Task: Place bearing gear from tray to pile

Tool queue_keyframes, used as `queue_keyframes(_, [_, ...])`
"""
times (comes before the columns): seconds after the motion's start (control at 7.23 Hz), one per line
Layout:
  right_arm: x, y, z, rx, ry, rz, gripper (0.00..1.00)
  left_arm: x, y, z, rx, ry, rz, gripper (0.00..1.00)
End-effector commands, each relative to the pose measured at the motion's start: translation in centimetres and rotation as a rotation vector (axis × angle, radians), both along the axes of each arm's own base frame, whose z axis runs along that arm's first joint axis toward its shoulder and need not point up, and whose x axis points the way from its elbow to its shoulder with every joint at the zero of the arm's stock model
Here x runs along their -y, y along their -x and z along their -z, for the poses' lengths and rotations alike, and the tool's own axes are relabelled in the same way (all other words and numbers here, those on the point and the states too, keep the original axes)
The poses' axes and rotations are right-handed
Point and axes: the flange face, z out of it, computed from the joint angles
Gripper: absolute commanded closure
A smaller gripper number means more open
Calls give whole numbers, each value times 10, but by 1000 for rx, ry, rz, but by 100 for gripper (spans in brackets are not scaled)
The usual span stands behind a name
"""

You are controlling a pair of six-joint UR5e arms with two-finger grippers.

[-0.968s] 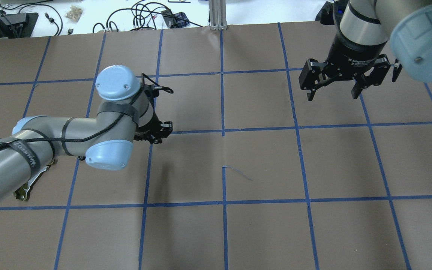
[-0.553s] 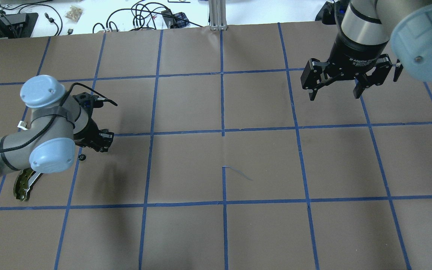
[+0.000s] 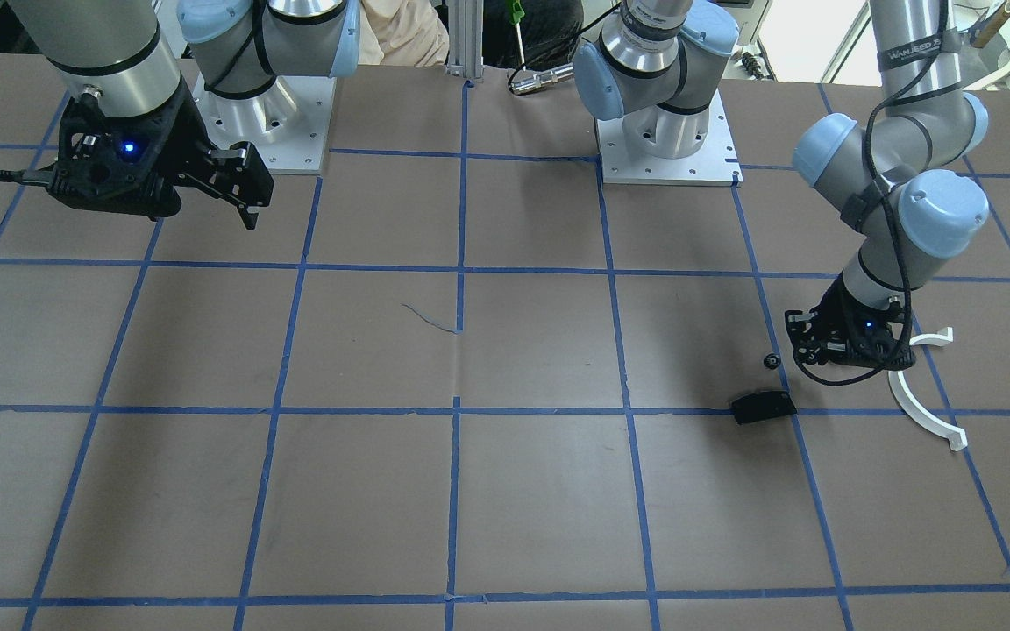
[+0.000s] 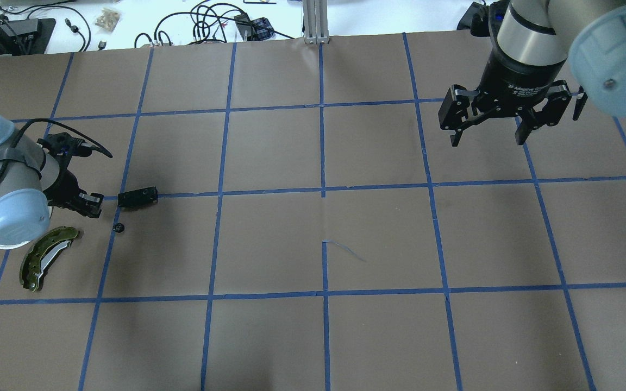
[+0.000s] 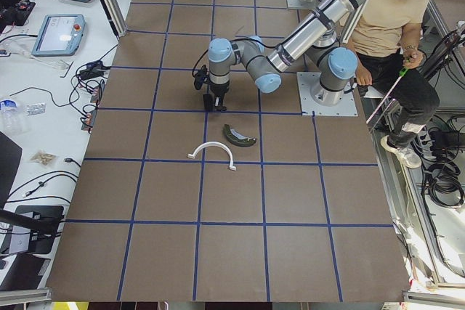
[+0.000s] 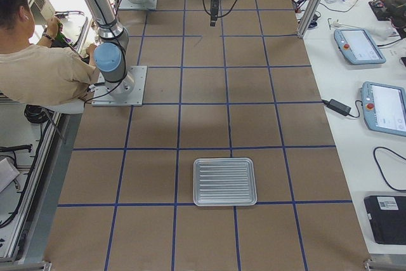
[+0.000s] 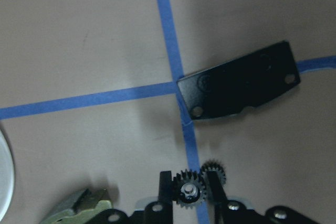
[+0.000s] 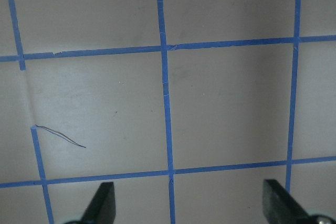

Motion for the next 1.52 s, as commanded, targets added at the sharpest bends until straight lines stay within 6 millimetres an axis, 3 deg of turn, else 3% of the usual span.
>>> queue_keyframes(0.0, [0,1,0,6,0,4,0,-5,-5,9,-15,-14,-12,100])
queue_keyframes(0.14, [0,0,1,9,-4,3,0,-5,-4,9,-19,-15,-12,100])
queue_keyframes(0.28, [0,0,0,11,-3,5,0,-3,0,10,-60,4,-15,90])
queue_keyframes(0.41, [-1,-1,1,12,-9,3,0,-3,0,9,-61,8,-14,12])
queue_keyframes(0.55, [-1,0,2,14,-14,5,0,-2,1,10,-62,7,-15,0])
queue_keyframes(0.69, [-2,-2,3,29,-23,6,0,-2,1,8,-61,8,-14,0])
queue_keyframes(0.97, [-1,-2,3,31,-18,6,0,6,6,-13,-59,13,-52,0])
queue_keyframes(1.11, [-1,-2,3,29,-20,6,0,23,24,-50,-70,-9,-99,0])
queue_keyframes(1.38, [-1,-1,3,29,-18,15,0,51,98,-171,-86,-76,-164,0])
